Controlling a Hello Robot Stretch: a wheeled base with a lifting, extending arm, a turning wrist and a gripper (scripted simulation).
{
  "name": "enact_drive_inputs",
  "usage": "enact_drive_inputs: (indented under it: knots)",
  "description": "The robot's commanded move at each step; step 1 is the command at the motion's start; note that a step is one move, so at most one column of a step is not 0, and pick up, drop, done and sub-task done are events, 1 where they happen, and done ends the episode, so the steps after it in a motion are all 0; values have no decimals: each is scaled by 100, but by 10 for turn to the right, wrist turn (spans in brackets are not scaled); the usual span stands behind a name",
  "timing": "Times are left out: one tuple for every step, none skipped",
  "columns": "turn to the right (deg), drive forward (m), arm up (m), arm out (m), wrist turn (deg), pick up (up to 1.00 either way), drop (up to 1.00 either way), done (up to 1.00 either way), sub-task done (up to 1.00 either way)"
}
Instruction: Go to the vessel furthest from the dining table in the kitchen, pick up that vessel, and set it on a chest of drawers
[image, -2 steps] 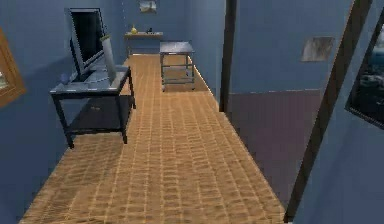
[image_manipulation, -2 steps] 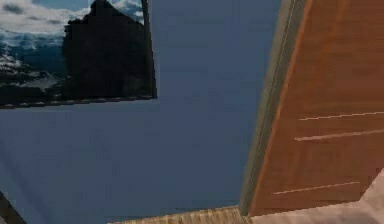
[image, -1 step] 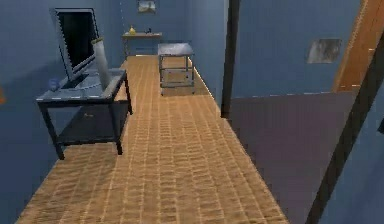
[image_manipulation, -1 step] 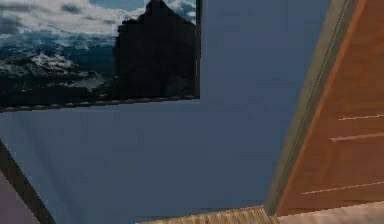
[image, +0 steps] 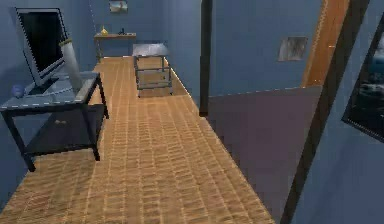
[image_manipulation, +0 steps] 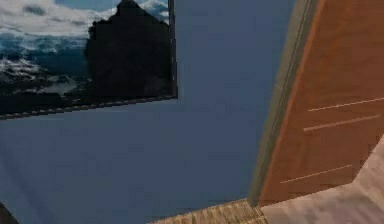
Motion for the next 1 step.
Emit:
enact_drive_inputs:
  knots:
    - [0,100,0,0,0,0,0,0,0]
